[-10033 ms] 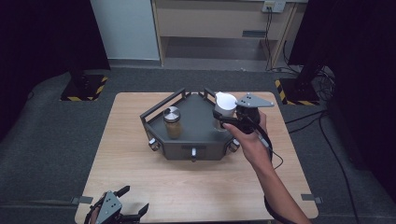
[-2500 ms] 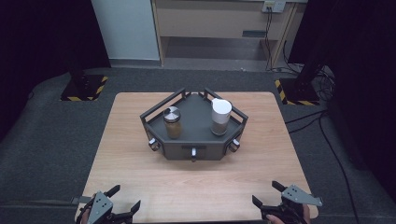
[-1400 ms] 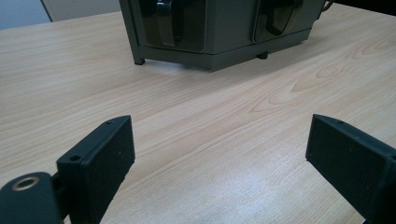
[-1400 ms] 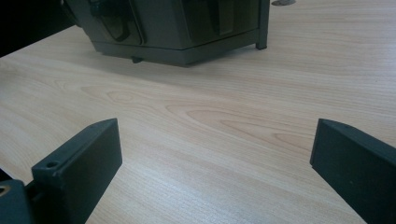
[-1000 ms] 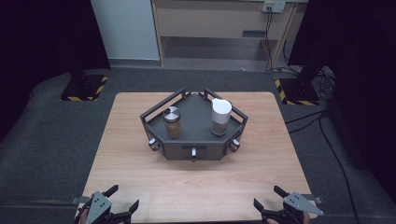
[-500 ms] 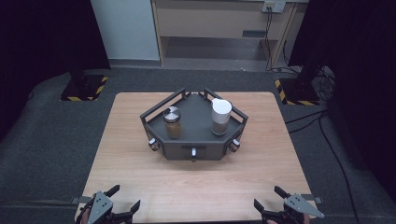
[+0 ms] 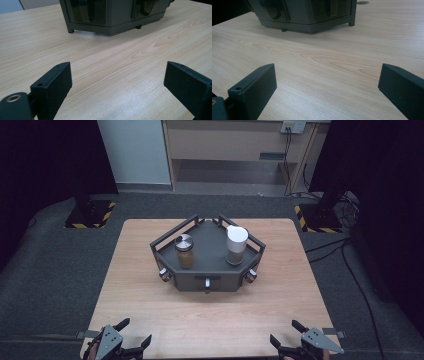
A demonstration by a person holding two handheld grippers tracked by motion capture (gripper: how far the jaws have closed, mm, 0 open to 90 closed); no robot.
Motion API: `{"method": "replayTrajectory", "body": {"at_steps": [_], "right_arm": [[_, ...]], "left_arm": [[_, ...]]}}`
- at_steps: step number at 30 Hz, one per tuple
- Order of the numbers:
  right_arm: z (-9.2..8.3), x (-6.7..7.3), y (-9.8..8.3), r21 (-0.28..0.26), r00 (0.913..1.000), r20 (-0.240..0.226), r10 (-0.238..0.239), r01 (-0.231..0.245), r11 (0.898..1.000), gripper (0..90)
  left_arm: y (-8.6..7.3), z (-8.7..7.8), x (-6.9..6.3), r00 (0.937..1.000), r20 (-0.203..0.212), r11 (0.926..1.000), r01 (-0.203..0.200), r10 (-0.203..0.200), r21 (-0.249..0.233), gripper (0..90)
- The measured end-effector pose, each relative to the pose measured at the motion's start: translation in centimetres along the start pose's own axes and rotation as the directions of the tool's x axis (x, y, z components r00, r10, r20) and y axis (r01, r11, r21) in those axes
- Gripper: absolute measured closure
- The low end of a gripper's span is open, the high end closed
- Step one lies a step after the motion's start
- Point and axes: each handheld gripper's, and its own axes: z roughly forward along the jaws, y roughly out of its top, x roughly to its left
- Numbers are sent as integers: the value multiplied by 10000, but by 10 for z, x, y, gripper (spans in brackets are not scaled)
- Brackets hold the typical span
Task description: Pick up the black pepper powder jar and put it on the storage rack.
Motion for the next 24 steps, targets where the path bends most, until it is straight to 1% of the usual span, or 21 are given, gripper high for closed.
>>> {"method": "replayTrajectory", "body": {"at_steps": [11, 24], "right_arm": [[2, 1, 0, 63, 10000, -17, 18, -18, 10000, 28], [1, 0, -1, 29, 10000, 22, 52, -52, 10000, 27]], "left_arm": [[0, 2, 0, 9999, 103, 10000, 18, -18, 46, 67], [0, 3, -1, 9999, 115, 10000, -32, 31, 81, 66]]}}
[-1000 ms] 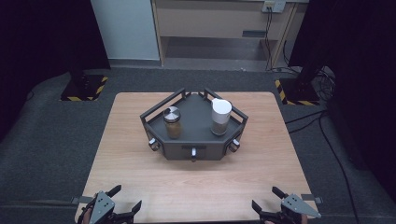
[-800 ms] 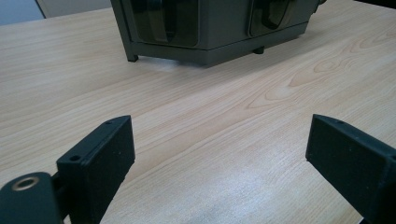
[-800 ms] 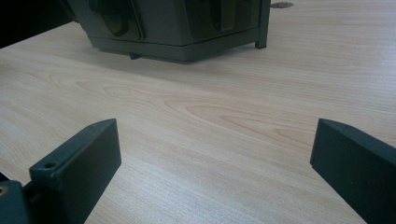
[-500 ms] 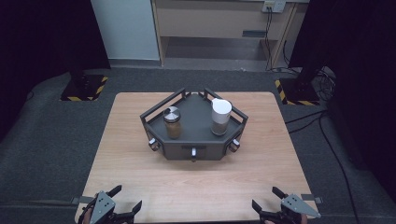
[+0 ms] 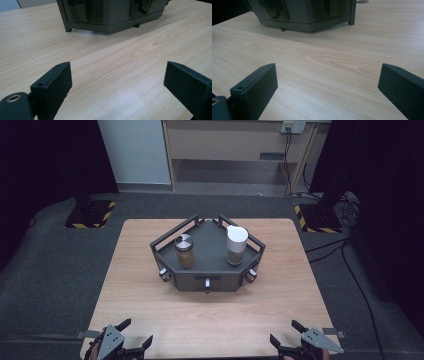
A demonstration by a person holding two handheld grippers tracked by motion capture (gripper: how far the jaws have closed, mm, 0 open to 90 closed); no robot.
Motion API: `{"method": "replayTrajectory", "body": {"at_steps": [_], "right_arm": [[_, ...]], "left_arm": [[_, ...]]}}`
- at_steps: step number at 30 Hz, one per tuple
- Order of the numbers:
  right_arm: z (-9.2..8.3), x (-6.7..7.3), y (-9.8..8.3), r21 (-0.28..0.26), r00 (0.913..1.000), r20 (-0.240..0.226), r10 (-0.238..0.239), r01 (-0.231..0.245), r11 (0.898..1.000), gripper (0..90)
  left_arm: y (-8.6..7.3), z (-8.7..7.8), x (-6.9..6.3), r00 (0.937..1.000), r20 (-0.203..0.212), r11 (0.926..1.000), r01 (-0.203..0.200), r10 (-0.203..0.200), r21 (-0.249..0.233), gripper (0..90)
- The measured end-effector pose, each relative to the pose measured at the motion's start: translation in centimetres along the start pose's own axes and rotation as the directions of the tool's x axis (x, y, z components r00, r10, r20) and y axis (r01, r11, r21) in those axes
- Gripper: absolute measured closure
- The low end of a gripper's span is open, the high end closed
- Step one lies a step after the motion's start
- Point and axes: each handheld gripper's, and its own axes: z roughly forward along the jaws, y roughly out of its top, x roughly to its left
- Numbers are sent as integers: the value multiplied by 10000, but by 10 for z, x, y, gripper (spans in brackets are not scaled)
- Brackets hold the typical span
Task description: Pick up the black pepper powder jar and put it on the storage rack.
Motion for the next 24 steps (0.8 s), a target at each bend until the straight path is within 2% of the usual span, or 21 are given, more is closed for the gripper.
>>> {"method": "replayTrajectory", "body": {"at_steps": [24], "right_arm": [[0, -1, 0, -28, 10000, -7, 57, -57, 10000, 27]], "left_arm": [[1, -2, -1, 10000, -27, 10000, -92, 92, 0, 66]]}}
